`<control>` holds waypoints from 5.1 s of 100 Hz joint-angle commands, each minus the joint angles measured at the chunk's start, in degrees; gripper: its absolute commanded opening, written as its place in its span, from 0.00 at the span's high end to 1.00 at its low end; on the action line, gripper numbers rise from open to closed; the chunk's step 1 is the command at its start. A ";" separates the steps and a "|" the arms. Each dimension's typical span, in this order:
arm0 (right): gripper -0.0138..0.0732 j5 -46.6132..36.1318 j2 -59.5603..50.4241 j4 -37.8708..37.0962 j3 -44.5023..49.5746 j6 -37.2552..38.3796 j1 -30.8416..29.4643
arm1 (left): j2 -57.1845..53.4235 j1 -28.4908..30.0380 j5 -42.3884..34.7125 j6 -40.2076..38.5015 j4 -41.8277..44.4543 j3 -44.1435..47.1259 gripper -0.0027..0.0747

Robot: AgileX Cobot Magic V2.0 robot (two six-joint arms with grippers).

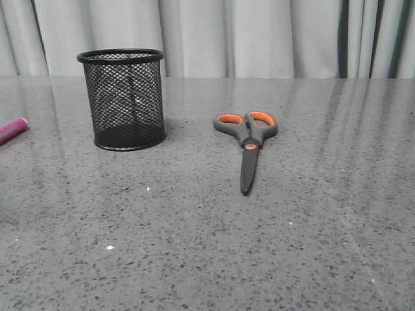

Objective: Put pen and scissors into bin
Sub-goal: 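Move the left gripper down over the pink marker and grasp it, then lift the pink marker with the left gripper over the mesh cup, then lower the marker into the mesh cup and open the left gripper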

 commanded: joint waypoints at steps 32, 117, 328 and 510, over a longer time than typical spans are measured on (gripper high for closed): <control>0.39 -2.96 0.14 0.50 -2.12 -0.55 -0.40 | 12.34 0.06 1.81 4.21 -2.32 -11.80 0.54; 0.39 -2.20 0.14 0.50 -2.12 -0.67 -0.40 | 38.05 0.06 4.93 8.49 2.39 -23.64 0.54; 0.39 -3.91 0.27 0.53 -2.12 -0.67 -0.40 | 31.54 -28.41 -42.36 10.63 2.26 -23.64 0.99; 0.39 -3.91 0.27 0.53 -2.12 -0.67 -0.40 | 35.37 -26.62 -35.93 10.63 2.88 -23.54 0.51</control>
